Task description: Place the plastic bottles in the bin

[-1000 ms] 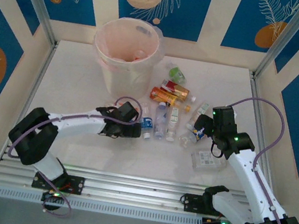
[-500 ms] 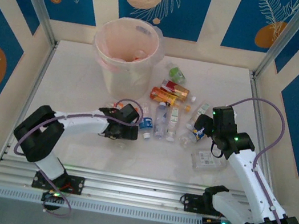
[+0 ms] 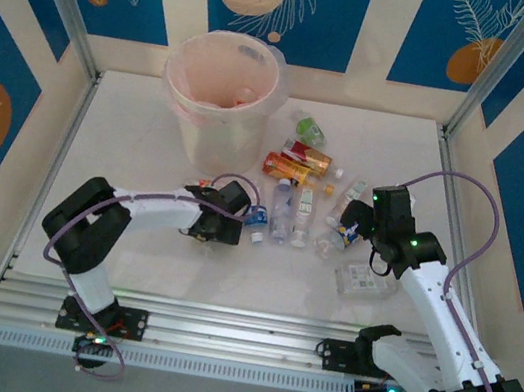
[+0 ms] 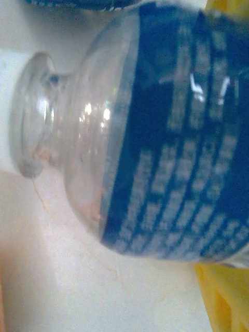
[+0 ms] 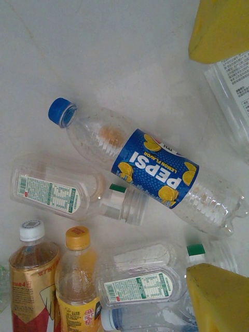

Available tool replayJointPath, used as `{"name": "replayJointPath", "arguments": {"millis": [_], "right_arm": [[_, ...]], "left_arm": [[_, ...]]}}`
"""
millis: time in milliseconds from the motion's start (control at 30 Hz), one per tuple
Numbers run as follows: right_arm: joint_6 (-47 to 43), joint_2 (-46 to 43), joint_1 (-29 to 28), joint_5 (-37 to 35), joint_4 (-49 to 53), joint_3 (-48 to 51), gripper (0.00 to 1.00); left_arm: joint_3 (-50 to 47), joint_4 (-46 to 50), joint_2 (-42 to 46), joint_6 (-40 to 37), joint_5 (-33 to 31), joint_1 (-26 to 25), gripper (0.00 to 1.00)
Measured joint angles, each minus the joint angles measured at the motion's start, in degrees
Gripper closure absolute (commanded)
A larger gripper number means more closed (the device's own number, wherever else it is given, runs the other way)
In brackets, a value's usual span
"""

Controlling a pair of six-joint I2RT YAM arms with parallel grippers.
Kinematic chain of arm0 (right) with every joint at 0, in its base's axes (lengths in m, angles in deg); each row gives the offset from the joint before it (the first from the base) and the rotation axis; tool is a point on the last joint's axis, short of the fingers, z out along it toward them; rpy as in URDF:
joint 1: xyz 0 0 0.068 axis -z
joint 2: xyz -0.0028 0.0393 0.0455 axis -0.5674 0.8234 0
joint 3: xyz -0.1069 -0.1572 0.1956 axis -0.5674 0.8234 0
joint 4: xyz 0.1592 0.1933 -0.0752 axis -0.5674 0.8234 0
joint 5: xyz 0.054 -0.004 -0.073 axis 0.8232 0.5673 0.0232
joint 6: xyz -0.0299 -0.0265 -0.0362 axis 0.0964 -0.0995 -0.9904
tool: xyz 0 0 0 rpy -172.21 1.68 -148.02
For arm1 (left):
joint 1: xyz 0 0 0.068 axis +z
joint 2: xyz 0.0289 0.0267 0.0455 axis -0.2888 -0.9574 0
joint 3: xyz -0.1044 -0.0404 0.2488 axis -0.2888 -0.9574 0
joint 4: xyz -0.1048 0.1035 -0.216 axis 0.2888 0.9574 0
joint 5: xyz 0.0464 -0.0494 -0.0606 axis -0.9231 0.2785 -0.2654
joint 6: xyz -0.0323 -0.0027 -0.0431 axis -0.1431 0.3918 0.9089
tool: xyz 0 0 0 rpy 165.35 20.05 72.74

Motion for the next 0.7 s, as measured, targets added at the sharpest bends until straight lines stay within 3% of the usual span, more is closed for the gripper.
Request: {"name": "replayJointPath", "arguments": {"millis": [367,700], "right_arm": [[0.0,0.0,0.0,-0.4,0.1,0.0,0.01],[0.2,0.0,0.0,-0.4,0.1,0.0,0.01]], "left_arm": [[0.0,2.1,1.9,-1.2,-0.2,-1.5,0.28],[0.8,2.9,14.2,-4.6,-0.9,-4.1,0.31]]}}
